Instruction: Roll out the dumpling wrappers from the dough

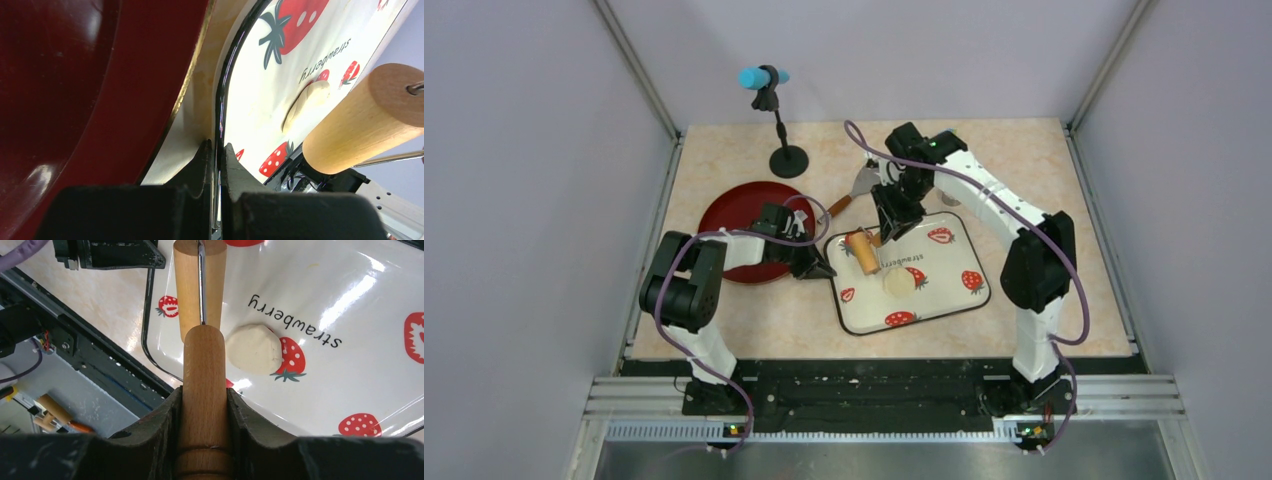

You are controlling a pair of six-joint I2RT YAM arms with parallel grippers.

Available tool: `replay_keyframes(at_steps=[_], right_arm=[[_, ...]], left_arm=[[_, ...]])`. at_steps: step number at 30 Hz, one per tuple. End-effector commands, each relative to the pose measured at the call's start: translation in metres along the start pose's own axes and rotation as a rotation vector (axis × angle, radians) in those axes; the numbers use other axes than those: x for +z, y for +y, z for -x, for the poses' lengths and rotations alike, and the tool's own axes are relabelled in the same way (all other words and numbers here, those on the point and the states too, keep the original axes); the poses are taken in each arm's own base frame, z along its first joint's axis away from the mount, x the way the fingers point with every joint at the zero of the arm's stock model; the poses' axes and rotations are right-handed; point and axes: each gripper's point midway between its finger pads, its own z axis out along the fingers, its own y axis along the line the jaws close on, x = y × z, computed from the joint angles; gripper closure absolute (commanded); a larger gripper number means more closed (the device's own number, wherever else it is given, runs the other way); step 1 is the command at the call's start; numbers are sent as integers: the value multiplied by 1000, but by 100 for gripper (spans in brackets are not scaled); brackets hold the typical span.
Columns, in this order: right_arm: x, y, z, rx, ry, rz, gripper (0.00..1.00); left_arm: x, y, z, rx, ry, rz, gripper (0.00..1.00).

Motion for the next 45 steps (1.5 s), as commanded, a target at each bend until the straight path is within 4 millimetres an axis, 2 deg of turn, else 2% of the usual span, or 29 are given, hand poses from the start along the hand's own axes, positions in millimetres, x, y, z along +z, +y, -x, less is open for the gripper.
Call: replay_keyframes(at_steps=[1, 8, 11, 15, 20, 24, 27, 33, 40, 45], right_arm=[[-32, 10, -2, -13, -44, -19, 100], [-26, -16, -38, 62, 37, -96, 100], [-24, -22, -46, 75, 57, -109, 100], [-25, -24, -43, 80, 49, -111, 100], [-36, -19, -27, 50, -8, -103, 100], [-45, -19, -16, 47, -51, -93, 100], [-48, -22, -16, 52, -51, -114, 100], [-36, -26, -36, 69, 12, -106, 100], [-16, -24, -58, 116, 78, -57, 100], [-7, -49, -76, 130, 139, -173, 100]], left_arm=[[5, 69, -29, -72, 46, 262, 100], [6, 69, -29, -65, 48, 261, 100], [5, 69, -29, -64, 47, 261, 100], [2, 68, -26, -42, 48, 272, 100], [-11, 78, -13, 51, 42, 388, 100], [-10, 82, -5, 125, 77, 422, 100], [-8, 86, 3, 148, 91, 459, 100], [-4, 96, 14, 165, 99, 516, 100], [4, 104, 11, 150, 105, 516, 100], [4, 104, 10, 149, 100, 513, 100]])
